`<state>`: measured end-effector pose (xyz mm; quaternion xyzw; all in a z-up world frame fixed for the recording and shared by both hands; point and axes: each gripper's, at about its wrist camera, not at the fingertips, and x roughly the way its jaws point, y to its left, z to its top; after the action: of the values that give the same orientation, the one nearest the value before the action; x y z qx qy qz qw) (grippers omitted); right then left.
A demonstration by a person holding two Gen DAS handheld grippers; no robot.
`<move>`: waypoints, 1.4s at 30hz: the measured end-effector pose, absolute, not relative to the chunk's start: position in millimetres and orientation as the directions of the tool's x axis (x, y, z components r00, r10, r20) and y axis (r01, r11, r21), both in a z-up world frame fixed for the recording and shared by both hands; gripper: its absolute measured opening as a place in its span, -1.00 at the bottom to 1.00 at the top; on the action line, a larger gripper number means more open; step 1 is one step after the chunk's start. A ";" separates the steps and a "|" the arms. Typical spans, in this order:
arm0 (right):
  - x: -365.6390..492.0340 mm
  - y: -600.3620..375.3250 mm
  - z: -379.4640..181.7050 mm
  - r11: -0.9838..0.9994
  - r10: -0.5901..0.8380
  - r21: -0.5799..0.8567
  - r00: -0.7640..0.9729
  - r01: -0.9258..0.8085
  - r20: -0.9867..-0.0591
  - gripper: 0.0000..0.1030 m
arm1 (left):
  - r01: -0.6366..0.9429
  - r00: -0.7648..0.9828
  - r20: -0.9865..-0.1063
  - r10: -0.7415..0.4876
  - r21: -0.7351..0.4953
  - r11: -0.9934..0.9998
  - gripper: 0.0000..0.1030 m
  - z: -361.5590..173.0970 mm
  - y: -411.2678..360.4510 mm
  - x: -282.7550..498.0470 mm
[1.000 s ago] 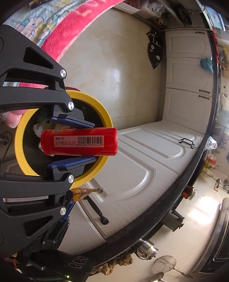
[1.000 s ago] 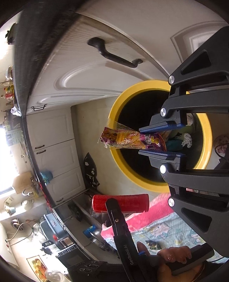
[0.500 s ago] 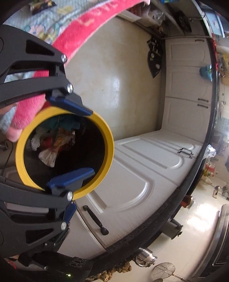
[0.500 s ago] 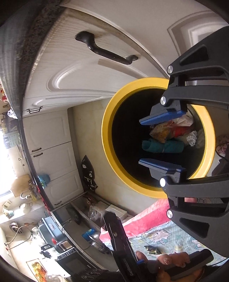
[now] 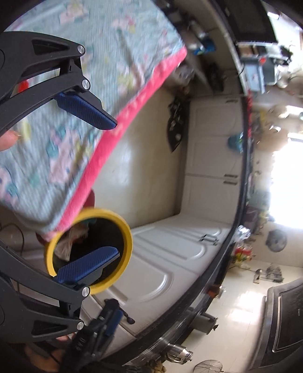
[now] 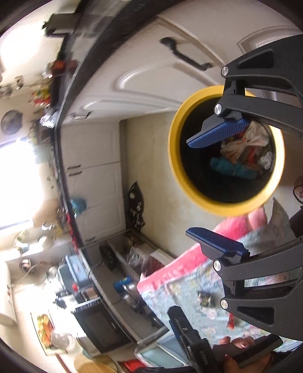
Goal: Collect trash
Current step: 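Move both tools back over the red wrapper and green snack bag, then grasp the red candy wrapper with the left tool while the right tool grasps the green snack bag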
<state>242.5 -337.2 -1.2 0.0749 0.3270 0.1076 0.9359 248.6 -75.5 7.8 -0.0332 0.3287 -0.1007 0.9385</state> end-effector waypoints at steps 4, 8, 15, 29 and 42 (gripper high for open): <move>232.5 -318.0 16.5 0.958 0.283 0.202 0.776 -0.202 -0.563 0.49 | 0.128 0.791 -0.582 -0.189 -0.144 0.981 0.79 21.4 -50.0 223.9; 225.0 -294.4 27.0 0.947 0.322 0.177 0.771 -0.269 -0.549 0.56 | 0.084 0.803 -0.573 -0.162 -0.160 0.984 0.79 28.1 -25.6 203.2; 209.5 -249.1 35.5 0.910 0.407 0.167 0.737 -0.380 -0.539 0.57 | 0.016 0.815 -0.573 -0.090 -0.132 0.991 0.79 29.6 10.4 166.0; 180.6 -165.1 48.5 0.811 0.532 0.107 0.650 -0.575 -0.542 0.62 | -0.108 0.812 -0.584 0.006 -0.139 0.984 0.79 18.9 74.4 114.5; 206.1 -105.3 26.8 0.738 0.533 0.002 0.582 -0.675 -0.614 0.62 | -0.186 0.704 -0.710 -0.028 -0.223 0.957 0.79 -35.4 123.0 103.7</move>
<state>206.1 -105.3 26.8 -0.1165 0.3028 0.3425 0.8817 103.7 123.0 -35.4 -0.1400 0.3823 0.0431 0.9123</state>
